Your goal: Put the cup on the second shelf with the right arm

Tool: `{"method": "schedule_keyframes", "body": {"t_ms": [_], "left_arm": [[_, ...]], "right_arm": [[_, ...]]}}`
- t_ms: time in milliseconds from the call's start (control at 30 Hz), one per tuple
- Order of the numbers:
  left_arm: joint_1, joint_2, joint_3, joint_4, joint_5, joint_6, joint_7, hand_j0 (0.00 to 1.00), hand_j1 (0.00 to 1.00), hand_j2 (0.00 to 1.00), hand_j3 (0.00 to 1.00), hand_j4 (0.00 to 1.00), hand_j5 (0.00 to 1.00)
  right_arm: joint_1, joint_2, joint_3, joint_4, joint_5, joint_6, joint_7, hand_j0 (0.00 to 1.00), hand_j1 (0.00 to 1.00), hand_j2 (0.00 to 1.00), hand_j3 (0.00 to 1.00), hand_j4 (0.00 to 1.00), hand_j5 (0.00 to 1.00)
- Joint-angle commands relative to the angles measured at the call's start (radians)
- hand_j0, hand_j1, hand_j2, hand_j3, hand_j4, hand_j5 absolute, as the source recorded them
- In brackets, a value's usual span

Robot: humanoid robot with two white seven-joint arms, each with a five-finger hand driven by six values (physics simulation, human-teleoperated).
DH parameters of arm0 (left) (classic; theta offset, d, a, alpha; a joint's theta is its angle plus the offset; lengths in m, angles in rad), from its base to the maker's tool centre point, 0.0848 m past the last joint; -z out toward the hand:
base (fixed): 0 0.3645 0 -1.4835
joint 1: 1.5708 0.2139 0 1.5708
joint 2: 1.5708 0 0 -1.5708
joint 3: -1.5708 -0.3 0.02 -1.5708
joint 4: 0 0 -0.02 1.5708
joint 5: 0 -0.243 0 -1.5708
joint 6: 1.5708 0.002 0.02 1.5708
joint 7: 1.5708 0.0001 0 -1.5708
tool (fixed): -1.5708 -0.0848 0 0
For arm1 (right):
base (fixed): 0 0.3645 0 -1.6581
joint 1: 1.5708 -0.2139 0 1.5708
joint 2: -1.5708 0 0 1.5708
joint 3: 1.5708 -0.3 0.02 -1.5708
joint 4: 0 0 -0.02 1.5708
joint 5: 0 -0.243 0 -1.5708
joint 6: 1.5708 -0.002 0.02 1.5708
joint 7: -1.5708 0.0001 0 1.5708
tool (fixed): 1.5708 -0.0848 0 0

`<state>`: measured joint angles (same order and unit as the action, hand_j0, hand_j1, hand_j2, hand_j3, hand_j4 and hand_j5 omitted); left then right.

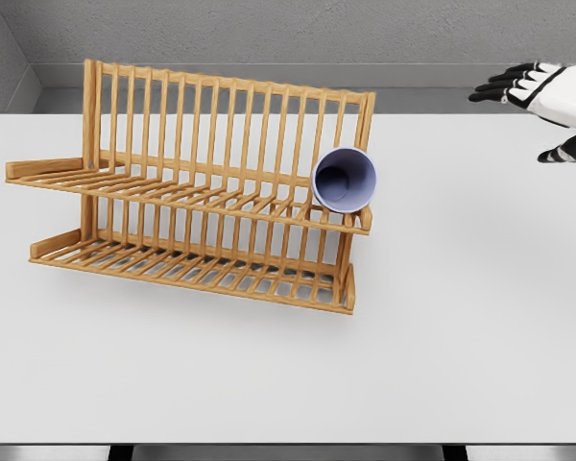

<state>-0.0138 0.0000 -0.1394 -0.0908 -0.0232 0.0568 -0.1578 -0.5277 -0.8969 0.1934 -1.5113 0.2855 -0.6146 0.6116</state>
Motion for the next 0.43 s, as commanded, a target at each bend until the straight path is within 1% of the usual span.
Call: {"method": "schedule_keyframes", "body": {"t_ms": [0,33,67,100,133,167,233,267,300,333,400], "left_arm": [[0.0,0.0,0.0,0.0,0.0,0.0,0.0,1.0,1.0,1.0,1.0,1.0,1.0],[0.0,0.0,0.0,0.0,0.0,0.0,0.0,1.0,1.0,1.0,1.0,1.0,1.0],[0.0,0.0,0.0,0.0,0.0,0.0,0.0,1.0,1.0,1.0,1.0,1.0,1.0],[0.0,0.0,0.0,0.0,0.0,0.0,0.0,1.0,1.0,1.0,1.0,1.0,1.0],[0.0,0.0,0.0,0.0,0.0,0.0,0.0,1.0,1.0,1.0,1.0,1.0,1.0],[0.0,0.0,0.0,0.0,0.0,0.0,0.0,1.0,1.0,1.0,1.0,1.0,1.0],[0.0,0.0,0.0,0.0,0.0,0.0,0.0,1.0,1.0,1.0,1.0,1.0,1.0],[0.0,0.0,0.0,0.0,0.0,0.0,0.0,1.0,1.0,1.0,1.0,1.0,1.0],[0.0,0.0,0.0,0.0,0.0,0.0,0.0,1.0,1.0,1.0,1.0,1.0,1.0],[0.0,0.0,0.0,0.0,0.0,0.0,0.0,1.0,1.0,1.0,1.0,1.0,1.0],[0.0,0.0,-0.003,0.0,-0.001,-0.003,0.0,1.0,1.0,1.0,1.0,1.0,1.0]], "right_arm": [[0.002,0.087,-0.017,0.033,-0.005,0.004,-0.001,1.0,1.0,1.0,1.0,1.0,1.0],[0.005,0.189,-0.022,0.031,-0.003,0.004,-0.001,1.0,1.0,1.0,1.0,1.0,1.0],[0.035,0.253,-0.025,0.034,-0.002,0.004,-0.001,1.0,1.0,1.0,1.0,1.0,1.0],[0.067,0.257,-0.026,0.042,0.0,0.004,-0.001,1.0,1.0,1.0,1.0,1.0,1.0],[0.078,0.256,-0.028,0.049,0.001,0.004,-0.001,1.0,1.0,1.0,1.0,1.0,1.0],[0.081,0.257,-0.026,0.062,0.001,0.004,-0.001,1.0,1.0,1.0,1.0,1.0,1.0],[0.081,0.257,-0.028,0.114,0.001,0.004,-0.001,1.0,1.0,1.0,1.0,1.0,1.0],[0.081,0.257,-0.038,0.132,0.001,0.004,-0.001,1.0,1.0,1.0,1.0,1.0,1.0],[0.084,0.257,-0.072,0.155,0.001,0.004,-0.001,1.0,1.0,1.0,1.0,1.0,1.0],[0.087,0.256,-0.088,0.18,0.001,0.004,-0.001,1.0,1.0,1.0,1.0,1.0,1.0],[0.089,0.256,-0.089,0.181,0.006,0.004,-0.001,1.0,1.0,1.0,1.0,1.0,1.0]]}}
